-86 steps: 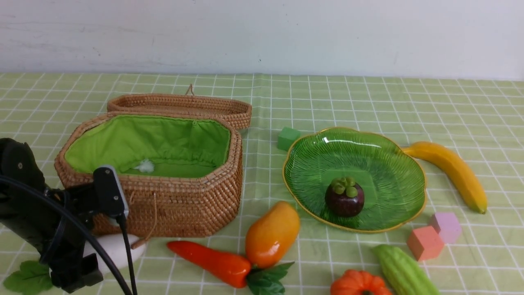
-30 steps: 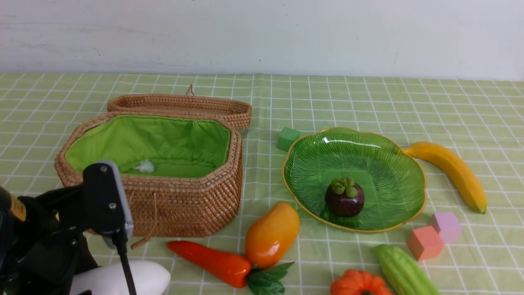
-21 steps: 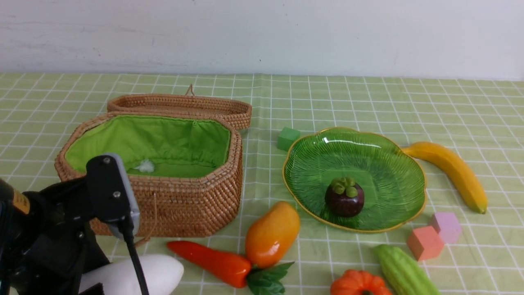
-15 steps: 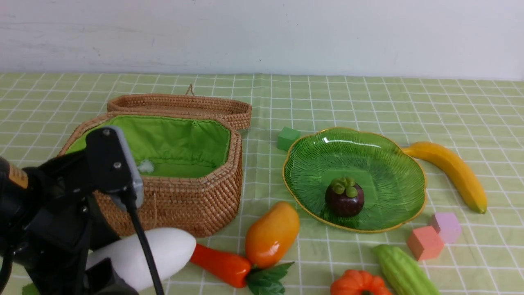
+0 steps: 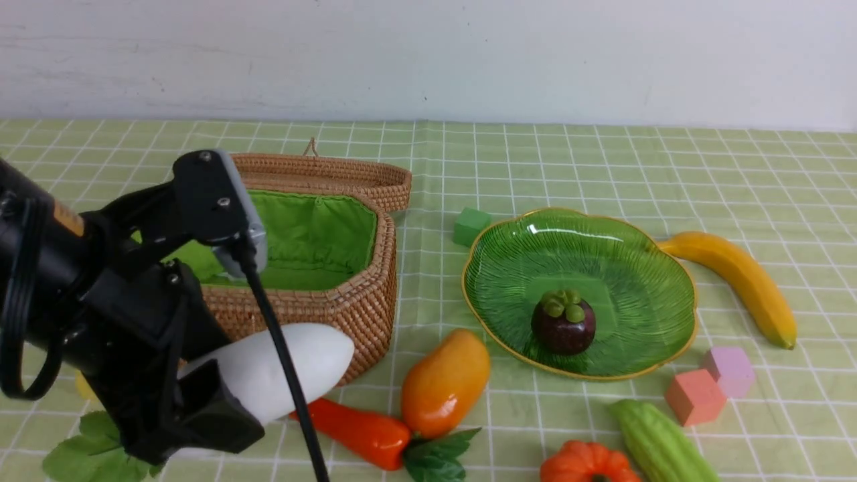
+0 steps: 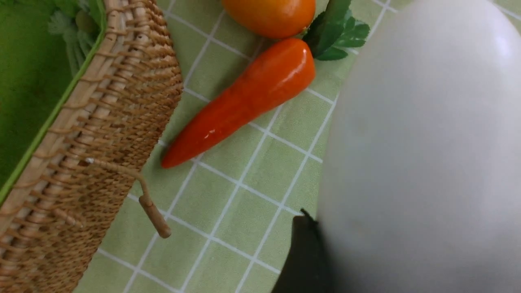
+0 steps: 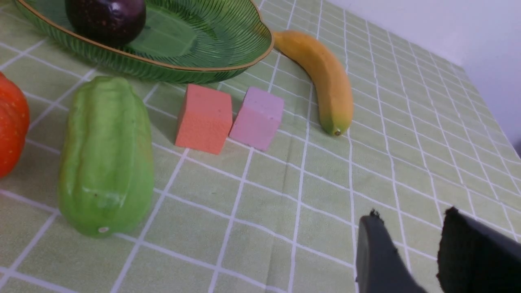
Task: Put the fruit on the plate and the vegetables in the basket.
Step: Take a daikon with your left arm and place it on the basket on the left.
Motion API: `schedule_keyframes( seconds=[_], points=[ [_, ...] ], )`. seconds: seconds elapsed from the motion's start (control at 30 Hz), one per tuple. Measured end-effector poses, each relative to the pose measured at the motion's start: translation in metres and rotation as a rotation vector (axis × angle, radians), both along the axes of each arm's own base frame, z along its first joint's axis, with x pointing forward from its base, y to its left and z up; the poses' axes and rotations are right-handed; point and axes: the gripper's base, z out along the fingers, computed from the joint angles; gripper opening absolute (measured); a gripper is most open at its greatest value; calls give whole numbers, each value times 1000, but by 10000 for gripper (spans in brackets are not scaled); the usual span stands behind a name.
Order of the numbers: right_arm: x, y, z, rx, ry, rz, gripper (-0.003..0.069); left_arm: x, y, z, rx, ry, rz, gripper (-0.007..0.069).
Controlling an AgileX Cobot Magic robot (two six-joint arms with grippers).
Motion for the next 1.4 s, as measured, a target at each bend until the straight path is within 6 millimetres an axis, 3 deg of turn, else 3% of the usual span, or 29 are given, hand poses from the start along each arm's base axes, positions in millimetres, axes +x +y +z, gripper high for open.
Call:
schedule_keyframes(
  seconds=[0.1,0.33,0.57,0.87,1.23,1.4],
  points=[
    [0,0,0,0,0,0,240,5,-7,2,10,12,-31,529],
    [0,0,0,0,0,0,240,9,-51,7,36,-2,-199,529],
    [0,0,0,0,0,0,240,32,-83,12,26,-10,-243,529],
    [0,0,0,0,0,0,240,78,-116,29,-65,-79,-174,529],
    [0,0,0,0,0,0,240,151,-160,23,-155,-112,-51,529],
    [0,0,0,0,0,0,240,173,-184,13,-171,-130,-23,529]
  ],
)
